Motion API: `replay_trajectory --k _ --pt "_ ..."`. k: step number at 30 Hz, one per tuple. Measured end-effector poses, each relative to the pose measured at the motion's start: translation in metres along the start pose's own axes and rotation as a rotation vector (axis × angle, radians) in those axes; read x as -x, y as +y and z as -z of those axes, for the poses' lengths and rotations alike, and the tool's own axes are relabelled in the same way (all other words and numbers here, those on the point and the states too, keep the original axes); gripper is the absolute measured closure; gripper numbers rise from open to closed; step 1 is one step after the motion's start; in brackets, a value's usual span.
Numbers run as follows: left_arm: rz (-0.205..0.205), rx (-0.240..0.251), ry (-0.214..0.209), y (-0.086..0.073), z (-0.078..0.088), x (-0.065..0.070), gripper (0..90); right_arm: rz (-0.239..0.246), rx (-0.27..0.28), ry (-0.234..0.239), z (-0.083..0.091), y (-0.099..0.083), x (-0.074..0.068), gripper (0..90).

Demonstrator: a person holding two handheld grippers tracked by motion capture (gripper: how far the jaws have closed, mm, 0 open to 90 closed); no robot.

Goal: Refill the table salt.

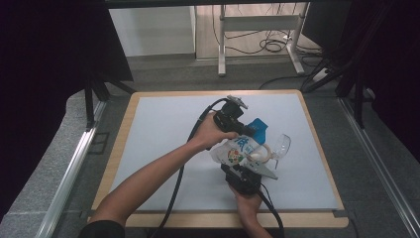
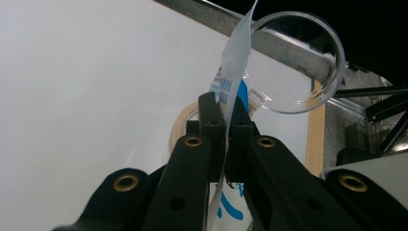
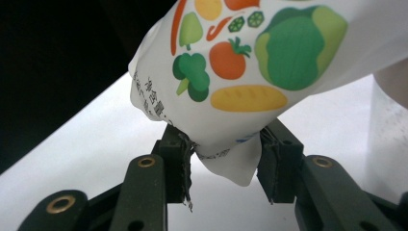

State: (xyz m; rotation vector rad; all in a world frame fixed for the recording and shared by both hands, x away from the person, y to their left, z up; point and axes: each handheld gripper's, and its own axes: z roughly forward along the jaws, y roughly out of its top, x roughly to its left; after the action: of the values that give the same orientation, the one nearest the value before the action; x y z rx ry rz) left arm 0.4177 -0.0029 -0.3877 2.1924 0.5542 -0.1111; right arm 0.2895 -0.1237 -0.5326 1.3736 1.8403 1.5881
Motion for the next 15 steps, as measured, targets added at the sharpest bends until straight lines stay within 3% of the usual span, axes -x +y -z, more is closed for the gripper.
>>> replay_trajectory --k 15 --pt "0.039 0.099 -0.018 -0.019 0.014 -0.003 89.4 0.059 -0.065 -0.008 -0.004 -0.001 0.002 51.8"
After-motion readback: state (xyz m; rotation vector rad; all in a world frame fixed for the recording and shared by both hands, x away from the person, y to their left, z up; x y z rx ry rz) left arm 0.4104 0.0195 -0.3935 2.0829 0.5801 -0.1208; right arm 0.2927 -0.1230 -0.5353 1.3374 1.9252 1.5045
